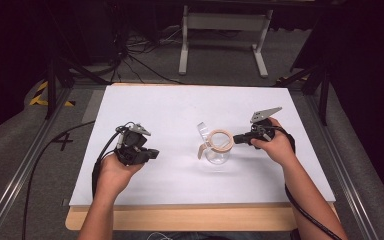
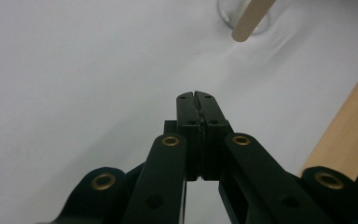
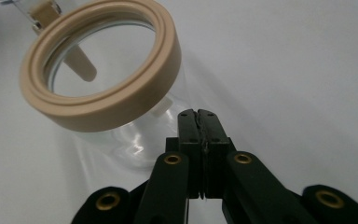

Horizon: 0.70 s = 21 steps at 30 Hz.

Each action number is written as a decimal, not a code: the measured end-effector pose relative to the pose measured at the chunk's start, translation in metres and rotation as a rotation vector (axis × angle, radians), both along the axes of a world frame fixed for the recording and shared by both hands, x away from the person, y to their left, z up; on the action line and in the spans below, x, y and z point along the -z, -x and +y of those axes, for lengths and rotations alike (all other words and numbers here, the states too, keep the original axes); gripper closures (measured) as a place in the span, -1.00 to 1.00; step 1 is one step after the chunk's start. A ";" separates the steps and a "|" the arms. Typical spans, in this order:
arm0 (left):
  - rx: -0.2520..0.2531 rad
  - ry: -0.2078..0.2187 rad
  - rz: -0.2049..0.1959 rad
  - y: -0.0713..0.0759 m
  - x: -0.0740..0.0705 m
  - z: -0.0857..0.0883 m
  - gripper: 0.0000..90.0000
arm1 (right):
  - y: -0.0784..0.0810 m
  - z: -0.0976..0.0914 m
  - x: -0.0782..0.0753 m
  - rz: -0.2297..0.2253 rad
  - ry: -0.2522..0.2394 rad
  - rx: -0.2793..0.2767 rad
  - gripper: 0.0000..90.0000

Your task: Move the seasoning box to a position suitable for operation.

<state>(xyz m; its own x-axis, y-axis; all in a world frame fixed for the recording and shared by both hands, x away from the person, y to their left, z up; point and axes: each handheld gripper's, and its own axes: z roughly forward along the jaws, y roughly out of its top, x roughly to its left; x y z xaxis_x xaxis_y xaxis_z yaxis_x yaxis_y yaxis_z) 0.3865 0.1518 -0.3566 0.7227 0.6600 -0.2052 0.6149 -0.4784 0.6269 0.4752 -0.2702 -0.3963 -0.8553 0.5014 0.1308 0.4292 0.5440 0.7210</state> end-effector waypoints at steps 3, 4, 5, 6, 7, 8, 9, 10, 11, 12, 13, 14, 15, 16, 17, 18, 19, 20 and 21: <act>-0.013 0.007 0.003 0.001 0.000 0.005 0.99 | -0.005 0.002 0.004 0.006 0.003 -0.010 0.99; -0.017 0.005 0.004 0.003 0.001 0.007 0.99 | -0.008 0.002 0.007 0.006 -0.007 -0.015 0.99; -0.017 0.005 0.004 0.003 0.001 0.007 0.99 | -0.008 0.002 0.007 0.006 -0.007 -0.015 0.99; -0.012 0.004 0.004 0.003 0.001 0.008 0.99 | -0.010 0.002 0.009 0.002 -0.010 -0.016 0.99; -0.018 0.004 0.000 0.004 0.001 0.008 0.99 | -0.011 0.002 0.010 -0.001 -0.016 -0.014 0.99; -0.021 0.001 -0.002 0.005 0.001 0.007 0.99 | -0.013 0.002 0.013 -0.005 -0.021 -0.014 0.99; -0.021 0.001 -0.003 0.005 0.001 0.007 0.99 | -0.015 0.002 0.015 -0.001 -0.028 -0.017 0.99; -0.019 -0.001 -0.003 0.005 0.001 0.007 0.99 | -0.016 0.002 0.017 -0.004 -0.033 -0.019 0.99; -0.019 -0.004 -0.004 0.006 0.000 0.008 0.99 | -0.017 0.002 0.018 -0.008 -0.039 -0.022 0.99; -0.019 -0.006 -0.003 0.006 0.000 0.008 0.99 | -0.017 0.002 0.019 -0.010 -0.048 -0.027 0.99; -0.017 -0.008 -0.007 0.005 0.001 0.008 0.99 | -0.018 0.003 0.020 -0.011 -0.055 -0.031 0.99; -0.025 -0.006 0.000 0.006 0.001 0.008 0.99 | -0.018 0.003 0.021 -0.013 -0.059 -0.035 0.99; -0.021 -0.007 0.000 0.005 0.001 0.008 0.98 | -0.019 0.003 0.022 -0.015 -0.057 -0.039 0.99; -0.021 -0.007 0.001 0.006 0.002 0.008 0.98 | -0.020 0.003 0.023 -0.017 -0.054 -0.035 0.99; -0.021 -0.007 0.001 0.006 0.002 0.008 0.98 | -0.020 0.003 0.023 -0.017 -0.054 -0.035 0.99; -0.029 -0.009 0.001 0.006 0.002 0.008 0.98 | -0.021 0.002 0.024 -0.017 -0.056 -0.035 0.99; -0.029 -0.013 0.004 0.007 0.003 0.008 0.98 | -0.023 0.002 0.025 -0.012 -0.060 -0.039 0.99; -0.032 -0.013 0.005 0.007 0.003 0.008 0.98 | -0.024 0.002 0.026 -0.013 -0.059 -0.038 0.99; -0.032 -0.012 0.005 0.007 0.004 0.008 0.98 | -0.024 0.002 0.026 -0.014 -0.063 -0.040 0.99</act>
